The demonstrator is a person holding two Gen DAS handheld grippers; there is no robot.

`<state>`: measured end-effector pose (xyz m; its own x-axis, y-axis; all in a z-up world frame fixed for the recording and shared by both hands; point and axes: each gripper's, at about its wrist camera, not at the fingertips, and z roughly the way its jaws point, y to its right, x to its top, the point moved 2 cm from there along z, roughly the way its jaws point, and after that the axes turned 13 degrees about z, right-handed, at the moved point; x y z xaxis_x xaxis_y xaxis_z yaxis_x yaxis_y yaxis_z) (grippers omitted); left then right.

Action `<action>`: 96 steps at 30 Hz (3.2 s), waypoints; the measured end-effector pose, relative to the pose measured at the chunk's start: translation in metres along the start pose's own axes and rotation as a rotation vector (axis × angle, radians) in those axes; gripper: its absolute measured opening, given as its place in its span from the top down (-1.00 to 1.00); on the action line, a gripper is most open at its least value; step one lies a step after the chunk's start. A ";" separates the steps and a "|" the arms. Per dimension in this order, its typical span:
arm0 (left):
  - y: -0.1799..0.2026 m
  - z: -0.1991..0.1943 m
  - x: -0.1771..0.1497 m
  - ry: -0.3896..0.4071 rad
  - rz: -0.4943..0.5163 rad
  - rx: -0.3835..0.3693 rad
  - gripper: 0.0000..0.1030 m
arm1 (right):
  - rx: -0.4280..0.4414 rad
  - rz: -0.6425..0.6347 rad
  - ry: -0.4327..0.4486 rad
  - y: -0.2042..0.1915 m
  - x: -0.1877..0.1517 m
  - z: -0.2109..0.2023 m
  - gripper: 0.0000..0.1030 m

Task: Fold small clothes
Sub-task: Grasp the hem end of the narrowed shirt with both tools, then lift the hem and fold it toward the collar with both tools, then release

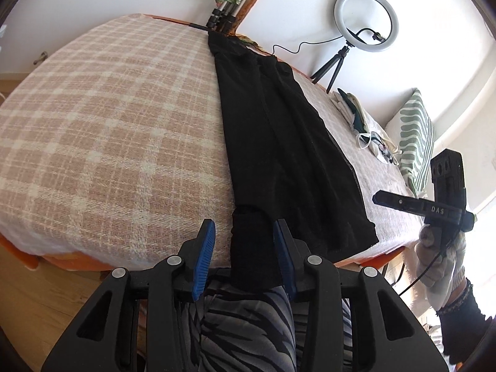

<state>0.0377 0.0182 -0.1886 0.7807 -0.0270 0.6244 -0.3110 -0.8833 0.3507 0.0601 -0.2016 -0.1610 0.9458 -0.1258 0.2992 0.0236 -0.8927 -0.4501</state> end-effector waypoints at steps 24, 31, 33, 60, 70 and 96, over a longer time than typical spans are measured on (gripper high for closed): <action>0.008 -0.010 -0.007 0.042 0.039 -0.039 0.94 | -0.048 -0.098 -0.013 -0.022 -0.054 -0.003 0.92; 0.008 -0.010 -0.009 0.039 0.029 -0.049 0.94 | -0.167 -0.216 0.041 -0.038 -0.061 -0.010 0.75; 0.008 -0.010 -0.008 0.040 0.030 -0.049 0.94 | -0.168 -0.228 0.049 -0.042 -0.059 -0.012 0.64; -0.010 0.004 -0.018 -0.089 -0.116 -0.229 0.42 | 0.185 0.185 -0.192 0.021 -0.058 0.018 0.26; -0.009 -0.014 -0.010 0.000 -0.102 -0.239 0.94 | 0.293 0.176 -0.093 0.016 -0.056 -0.012 0.90; -0.006 -0.012 0.081 0.104 -0.043 -0.183 0.94 | 0.381 0.192 0.040 -0.015 0.043 -0.023 0.90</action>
<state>0.0969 0.0272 -0.1319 0.7380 0.0662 0.6715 -0.3793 -0.7824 0.4940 0.0931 -0.2034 -0.1218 0.9315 -0.2980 0.2087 -0.0269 -0.6284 -0.7774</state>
